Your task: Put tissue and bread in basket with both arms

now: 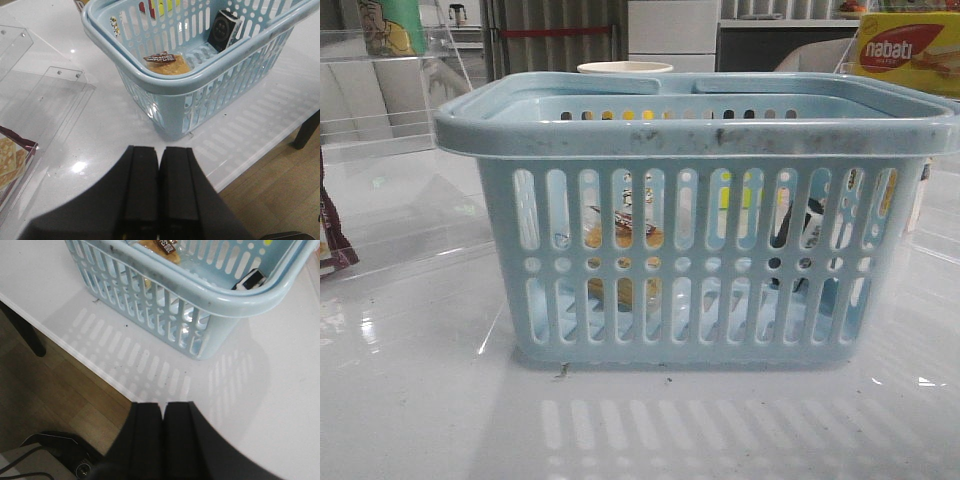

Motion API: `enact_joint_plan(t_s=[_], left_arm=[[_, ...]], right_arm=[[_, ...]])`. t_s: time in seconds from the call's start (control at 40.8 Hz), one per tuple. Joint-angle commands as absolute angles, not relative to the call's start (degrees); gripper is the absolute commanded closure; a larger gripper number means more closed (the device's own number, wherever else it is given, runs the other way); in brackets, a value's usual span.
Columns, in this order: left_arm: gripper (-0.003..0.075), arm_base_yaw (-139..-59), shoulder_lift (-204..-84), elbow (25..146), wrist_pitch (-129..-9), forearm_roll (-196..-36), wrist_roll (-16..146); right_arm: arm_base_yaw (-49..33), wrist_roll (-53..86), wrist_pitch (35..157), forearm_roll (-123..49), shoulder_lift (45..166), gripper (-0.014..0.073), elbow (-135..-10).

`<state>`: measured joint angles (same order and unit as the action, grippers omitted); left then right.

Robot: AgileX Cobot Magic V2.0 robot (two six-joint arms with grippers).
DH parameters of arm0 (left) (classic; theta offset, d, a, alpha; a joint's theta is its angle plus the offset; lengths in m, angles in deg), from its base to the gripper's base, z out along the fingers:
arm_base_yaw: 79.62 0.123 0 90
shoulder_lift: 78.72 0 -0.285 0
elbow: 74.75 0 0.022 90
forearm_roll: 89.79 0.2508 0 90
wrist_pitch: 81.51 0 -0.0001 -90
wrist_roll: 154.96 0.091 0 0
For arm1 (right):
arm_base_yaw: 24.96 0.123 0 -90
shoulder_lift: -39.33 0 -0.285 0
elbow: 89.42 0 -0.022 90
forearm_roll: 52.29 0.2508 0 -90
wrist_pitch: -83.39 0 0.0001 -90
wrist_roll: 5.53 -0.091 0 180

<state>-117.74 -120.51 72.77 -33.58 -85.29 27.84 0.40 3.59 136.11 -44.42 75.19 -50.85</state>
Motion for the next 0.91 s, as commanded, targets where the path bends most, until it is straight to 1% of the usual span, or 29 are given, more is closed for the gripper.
enact_joint_plan(t_s=[0.0,0.22,0.294,0.367,0.416,0.49,0.563,0.686,0.784,0.882], left_arm=[[0.0628,-118.23,-120.76,74.23,-38.31,-85.19,27.27],[0.0628,-118.23,-119.89,73.81,-38.88,-85.39,27.27],[0.0628,-116.31,-118.35,73.09,-39.0,-85.83,27.51],[0.0627,-112.39,-116.24,71.36,-40.82,-85.29,27.76],[0.0627,-109.12,-114.32,68.48,-44.42,-85.29,27.76],[0.0627,-103.93,-110.92,63.21,-52.93,-85.43,27.76],[0.0627,-99.47,-107.21,55.97,-62.45,-85.78,27.76],[0.0627,-92.67,-99.46,44.72,-73.57,-87.96,27.76],[0.0627,-87.55,-93.98,37.18,-79.47,-91.22,27.76],[0.0627,-84.41,-89.73,32.18,-81.51,-93.45,27.76]], right_arm=[[0.24,3.56,132.55,-44.64,75.38,0.0536,-52.39],[0.24,3.56,132.55,-44.64,75.38,0.0536,-52.39],[0.24,3.56,132.55,-44.64,75.38,0.0536,-52.39],[0.24,3.56,132.55,-44.64,75.38,0.0536,-52.39],[0.24,3.56,132.55,-44.64,75.38,0.0536,-52.39],[0.24,3.56,132.55,-44.64,75.38,0.0536,-52.39],[0.24,3.56,132.55,-44.64,75.38,0.0536,-52.39],[0.24,3.56,132.55,-44.64,75.38,0.0536,-52.39],[0.24,3.56,132.55,-44.64,75.38,0.0536,-52.39],[0.24,3.56,132.55,-44.64,75.38,0.0536,-52.39]])
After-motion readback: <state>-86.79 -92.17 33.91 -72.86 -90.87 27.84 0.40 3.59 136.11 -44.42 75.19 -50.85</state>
